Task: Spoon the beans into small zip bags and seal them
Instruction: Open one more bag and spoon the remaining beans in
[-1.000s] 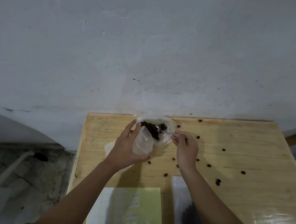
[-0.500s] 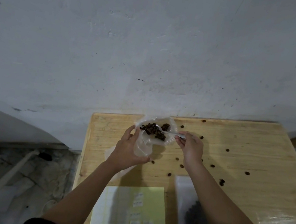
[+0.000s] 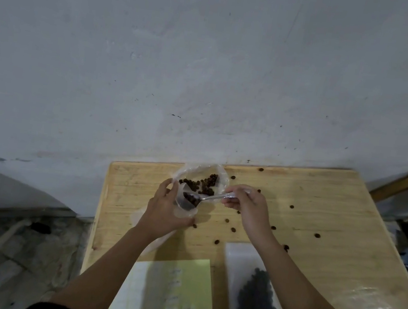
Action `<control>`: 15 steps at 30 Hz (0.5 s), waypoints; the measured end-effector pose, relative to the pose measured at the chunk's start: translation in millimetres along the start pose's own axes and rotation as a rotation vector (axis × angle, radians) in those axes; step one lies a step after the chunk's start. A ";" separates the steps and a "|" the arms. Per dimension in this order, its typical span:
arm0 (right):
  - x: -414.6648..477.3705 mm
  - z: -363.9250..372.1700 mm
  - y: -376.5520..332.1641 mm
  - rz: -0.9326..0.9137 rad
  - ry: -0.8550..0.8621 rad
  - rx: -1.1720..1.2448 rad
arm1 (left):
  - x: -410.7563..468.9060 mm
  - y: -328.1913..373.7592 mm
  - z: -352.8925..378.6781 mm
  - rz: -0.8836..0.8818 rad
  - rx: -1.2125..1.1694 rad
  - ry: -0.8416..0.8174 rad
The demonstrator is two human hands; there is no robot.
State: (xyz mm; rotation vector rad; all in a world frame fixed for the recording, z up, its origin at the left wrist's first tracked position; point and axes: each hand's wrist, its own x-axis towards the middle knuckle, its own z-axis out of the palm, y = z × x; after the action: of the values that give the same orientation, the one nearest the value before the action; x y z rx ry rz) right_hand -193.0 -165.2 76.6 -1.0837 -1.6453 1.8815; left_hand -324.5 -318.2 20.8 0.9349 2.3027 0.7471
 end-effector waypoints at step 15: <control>1.6 9.1 21.7 -0.252 0.218 -0.366 | -10.2 -1.7 1.2 -0.002 0.001 -0.046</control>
State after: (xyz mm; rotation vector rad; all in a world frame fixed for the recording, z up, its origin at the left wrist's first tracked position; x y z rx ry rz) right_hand -197.1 -174.6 55.3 -1.1106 -1.9358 1.2895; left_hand -318.3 -326.4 21.5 0.9403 2.2642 0.7168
